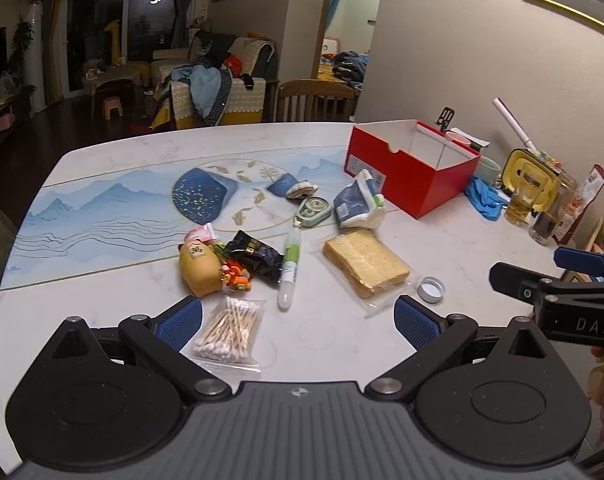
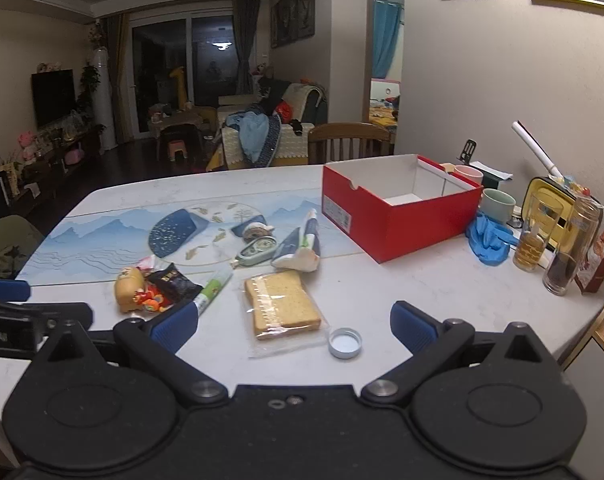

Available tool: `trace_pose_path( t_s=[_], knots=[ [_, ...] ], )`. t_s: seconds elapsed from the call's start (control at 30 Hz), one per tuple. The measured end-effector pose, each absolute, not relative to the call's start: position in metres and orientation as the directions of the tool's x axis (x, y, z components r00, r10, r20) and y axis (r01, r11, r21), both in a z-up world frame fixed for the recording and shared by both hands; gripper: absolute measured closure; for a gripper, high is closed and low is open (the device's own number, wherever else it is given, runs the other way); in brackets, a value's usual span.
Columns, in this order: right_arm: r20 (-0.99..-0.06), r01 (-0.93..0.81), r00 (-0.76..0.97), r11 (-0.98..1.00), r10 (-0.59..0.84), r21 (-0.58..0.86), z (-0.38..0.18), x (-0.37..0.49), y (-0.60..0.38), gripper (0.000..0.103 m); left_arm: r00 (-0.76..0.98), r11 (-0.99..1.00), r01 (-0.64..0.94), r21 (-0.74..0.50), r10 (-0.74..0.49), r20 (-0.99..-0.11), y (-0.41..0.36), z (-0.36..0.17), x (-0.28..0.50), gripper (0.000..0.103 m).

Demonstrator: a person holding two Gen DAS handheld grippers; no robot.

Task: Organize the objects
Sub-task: 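Grasp the cotton swab bag with the left tool while the right tool grasps the packaged bread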

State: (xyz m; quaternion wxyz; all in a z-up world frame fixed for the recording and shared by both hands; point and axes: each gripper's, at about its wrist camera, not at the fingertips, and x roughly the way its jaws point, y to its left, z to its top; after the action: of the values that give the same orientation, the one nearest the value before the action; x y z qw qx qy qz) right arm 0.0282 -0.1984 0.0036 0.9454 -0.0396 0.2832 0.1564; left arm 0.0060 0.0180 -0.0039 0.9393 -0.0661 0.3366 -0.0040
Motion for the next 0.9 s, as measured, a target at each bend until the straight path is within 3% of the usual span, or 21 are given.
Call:
trace_pose_path(
  t_s=[0.4, 0.9],
  knots=[
    [-0.604, -0.319, 0.755, 0.948, 0.254, 0.0, -0.021, 0.071, -0.207, 0.001, 0.746, 0.981, -0.118, -0.156, -0.016, -0.665, 0.033, -0.019, 0.038, 0.001],
    [-0.727, -0.407, 0.634, 0.913, 0.264, -0.024, -0.071, 0.149, -0.196, 0.002, 0.619, 0.986, -0.159, -0.042, 0.066, -0.783, 0.042, -0.092, 0.082, 0.001]
  ],
)
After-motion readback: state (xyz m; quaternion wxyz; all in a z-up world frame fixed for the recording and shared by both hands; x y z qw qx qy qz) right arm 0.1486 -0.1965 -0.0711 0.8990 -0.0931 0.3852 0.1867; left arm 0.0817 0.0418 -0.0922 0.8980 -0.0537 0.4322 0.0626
